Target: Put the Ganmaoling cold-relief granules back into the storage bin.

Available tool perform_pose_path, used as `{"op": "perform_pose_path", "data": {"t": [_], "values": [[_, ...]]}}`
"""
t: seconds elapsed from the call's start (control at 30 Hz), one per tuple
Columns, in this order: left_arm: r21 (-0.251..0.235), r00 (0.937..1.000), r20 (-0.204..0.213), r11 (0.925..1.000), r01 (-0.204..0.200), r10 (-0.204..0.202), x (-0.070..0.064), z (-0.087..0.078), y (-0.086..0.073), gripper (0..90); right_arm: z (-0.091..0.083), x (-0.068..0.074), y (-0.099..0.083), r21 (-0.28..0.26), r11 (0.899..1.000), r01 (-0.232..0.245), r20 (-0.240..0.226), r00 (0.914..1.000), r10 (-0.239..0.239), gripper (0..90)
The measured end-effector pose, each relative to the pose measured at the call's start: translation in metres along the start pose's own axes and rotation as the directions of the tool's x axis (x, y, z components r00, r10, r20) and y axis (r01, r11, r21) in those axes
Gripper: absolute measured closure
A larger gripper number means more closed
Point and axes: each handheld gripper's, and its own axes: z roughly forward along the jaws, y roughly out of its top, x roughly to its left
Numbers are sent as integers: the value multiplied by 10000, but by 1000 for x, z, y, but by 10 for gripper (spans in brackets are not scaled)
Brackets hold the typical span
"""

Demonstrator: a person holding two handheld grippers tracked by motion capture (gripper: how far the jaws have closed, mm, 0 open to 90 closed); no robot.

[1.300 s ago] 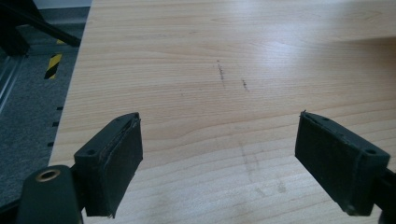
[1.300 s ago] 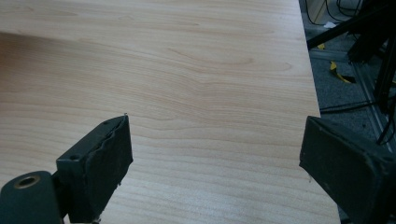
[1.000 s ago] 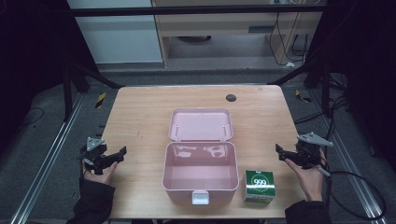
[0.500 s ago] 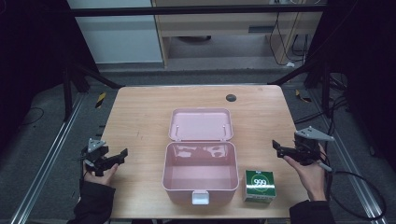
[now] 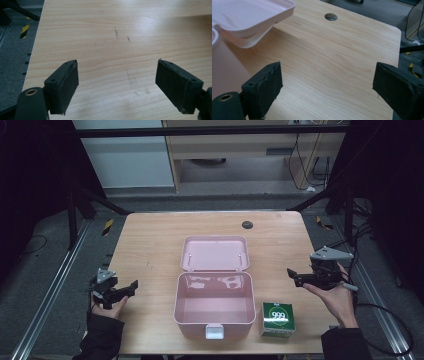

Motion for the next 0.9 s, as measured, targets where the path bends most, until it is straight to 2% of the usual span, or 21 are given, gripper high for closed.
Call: {"op": "perform_pose_path", "data": {"t": [0.07,0.1,0.13,0.2,0.23,0.37,0.4,0.43,0.5,0.53,0.63,0.77,0.8,0.83,0.87,0.9], "values": [[11,10000,-1,10000,-39,39,0,0,0,180,-2,2,3,81,9998,201,-196,9996,-199,90],[18,10000,-4,10000,-44,44,0,0,0,180,-5,5,7,163,9987,475,-470,9978,-466,89],[25,10000,-13,10000,-50,50,0,0,0,180,-5,5,7,163,9987,475,-470,9978,-466,89],[25,10000,-40,10000,-46,46,0,0,1,180,-8,10,12,385,9942,1006,-826,9918,-972,87],[25,10000,-40,10000,-46,46,0,0,1,180,-8,10,12,385,9942,1006,-826,9918,-972,87],[45,10000,-47,10000,-47,48,0,0,1,180,-11,18,16,694,9831,1692,-1238,9794,-1598,85],[43,10000,-53,10000,-43,43,1,0,1,180,-13,21,18,824,9780,1915,-1453,9732,-1783,85],[43,10000,-53,10000,-43,43,1,0,1,180,-13,21,18,824,9780,1915,-1453,9732,-1783,85],[53,10000,-49,10000,-51,52,1,0,1,180,-15,25,20,884,9718,2188,-1699,9646,-2017,84],[53,10000,-49,10000,-51,52,1,0,1,181,-15,25,20,884,9718,2188,-1699,9646,-2017,84],[115,9999,-26,9999,-96,97,0,0,1,180,-16,29,23,991,9637,2478,-1906,9553,-2260,83],[255,9998,22,9995,-176,176,-1,2,1,180,-17,34,24,1394,9464,2913,-2258,9399,-2560,76],[267,9998,26,9994,-198,198,-1,2,1,180,-17,35,24,1517,9388,3094,-2355,9337,-2697,75],[274,9998,32,9994,-206,205,-1,2,1,180,-18,38,24,1610,9267,3396,-2574,9209,-2928,74],[273,9998,27,9994,-218,217,-1,2,1,180,-18,40,23,1678,9224,3479,-2682,9165,-2969,74],[273,9998,27,9994,-218,217,-1,2,1,180,-18,40,23,1678,9224,3479,-2682,9165,-2969,74]]}}
